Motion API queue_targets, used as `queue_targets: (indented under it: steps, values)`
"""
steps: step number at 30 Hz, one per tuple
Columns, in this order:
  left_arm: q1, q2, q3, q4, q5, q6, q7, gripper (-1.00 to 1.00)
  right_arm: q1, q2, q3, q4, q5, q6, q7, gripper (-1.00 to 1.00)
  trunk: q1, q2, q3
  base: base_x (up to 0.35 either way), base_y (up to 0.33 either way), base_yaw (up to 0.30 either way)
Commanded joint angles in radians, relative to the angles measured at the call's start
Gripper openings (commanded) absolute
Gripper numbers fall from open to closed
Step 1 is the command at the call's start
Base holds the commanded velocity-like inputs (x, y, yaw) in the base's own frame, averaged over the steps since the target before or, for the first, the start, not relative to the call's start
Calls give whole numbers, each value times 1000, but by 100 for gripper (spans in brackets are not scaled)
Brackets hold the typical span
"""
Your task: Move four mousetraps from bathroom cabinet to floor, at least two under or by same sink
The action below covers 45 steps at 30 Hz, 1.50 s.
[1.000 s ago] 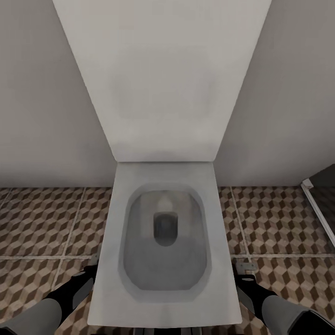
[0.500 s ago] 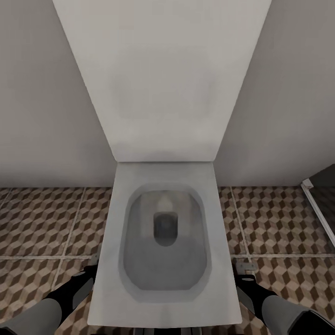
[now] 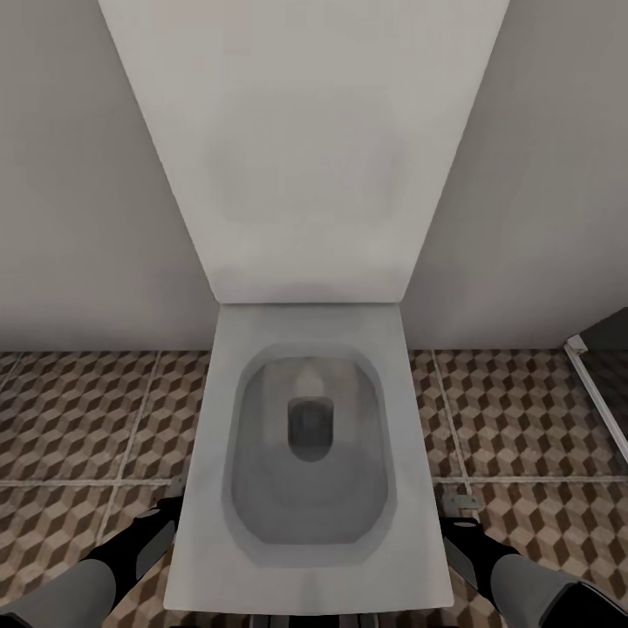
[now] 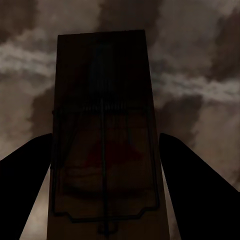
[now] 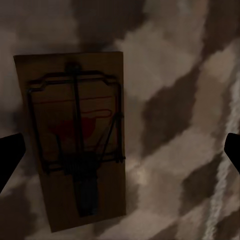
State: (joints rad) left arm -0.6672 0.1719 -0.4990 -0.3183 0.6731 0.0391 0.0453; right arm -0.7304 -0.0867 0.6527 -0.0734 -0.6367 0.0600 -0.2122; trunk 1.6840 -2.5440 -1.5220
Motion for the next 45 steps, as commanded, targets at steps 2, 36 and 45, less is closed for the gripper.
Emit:
queue_targets:
  steps: [2,36,45]
  values:
    - [0,1,-12,18,16,30,2,-100,0,-1,8,-3,-6,6,-6,100,1,0,-1,0,0,0]
    - [0,1,-12,18,16,31,27,-100,0,-1,8,-3,-6,1,-6,100,1,0,-1,0,0,0]
    - [0,-3,-17,18,15,-20,97,-100,0,-1,8,-3,-6,1,-6,100,1,0,-1,0,0,0]
